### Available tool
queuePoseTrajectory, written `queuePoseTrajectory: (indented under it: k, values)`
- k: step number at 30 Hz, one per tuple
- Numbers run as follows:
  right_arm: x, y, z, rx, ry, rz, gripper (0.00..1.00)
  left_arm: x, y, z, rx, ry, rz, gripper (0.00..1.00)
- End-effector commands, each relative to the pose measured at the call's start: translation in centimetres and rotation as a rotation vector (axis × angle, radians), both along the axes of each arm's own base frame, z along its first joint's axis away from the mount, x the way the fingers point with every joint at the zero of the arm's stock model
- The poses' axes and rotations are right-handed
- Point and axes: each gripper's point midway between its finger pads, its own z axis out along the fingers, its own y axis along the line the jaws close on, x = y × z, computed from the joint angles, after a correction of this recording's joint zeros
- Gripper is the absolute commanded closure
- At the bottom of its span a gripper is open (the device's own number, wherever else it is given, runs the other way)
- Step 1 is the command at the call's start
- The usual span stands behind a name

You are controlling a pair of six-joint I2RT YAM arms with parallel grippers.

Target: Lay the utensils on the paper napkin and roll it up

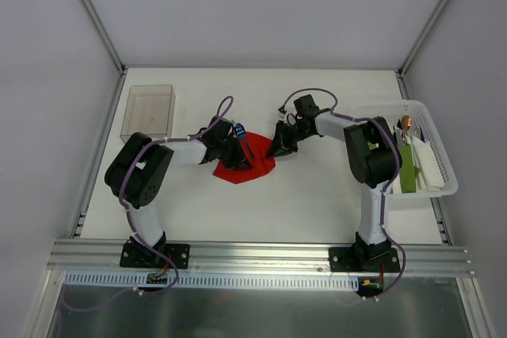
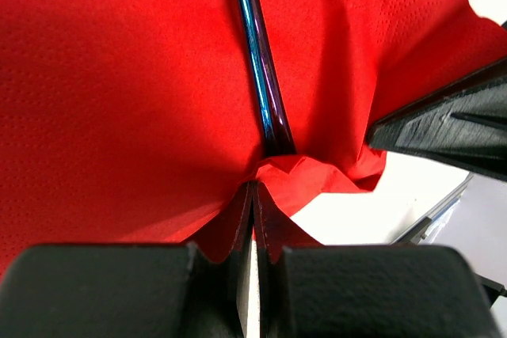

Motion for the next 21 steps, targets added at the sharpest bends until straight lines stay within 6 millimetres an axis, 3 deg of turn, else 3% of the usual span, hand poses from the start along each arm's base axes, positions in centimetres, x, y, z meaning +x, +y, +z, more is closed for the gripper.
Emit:
queuePoseTrajectory:
  k: [1,8,17,21]
  values:
    - [0.3,1.1,3.4,0.009,-0.055,0.006,0.93,-1.0,1.9,-2.9,0.096,0.062,0.018,1.0]
    - [-0.6,1.7,4.2,-0.053,-0.048,0.023,1.0,-1.1,2.0,-3.1,0.099,0.068,0.018,1.0]
    - [0.4,-1.2,3.5,-0.118,-0.064,-0.006,0.87,-1.3,2.1,-3.2,0.102,0.072,0.02,1.0]
    - [0.8,-1.5,3.7,-0.1,-0.059,-0.007,0.83,-1.4,2.1,-3.3,0.104,0.077,0.021,1.0]
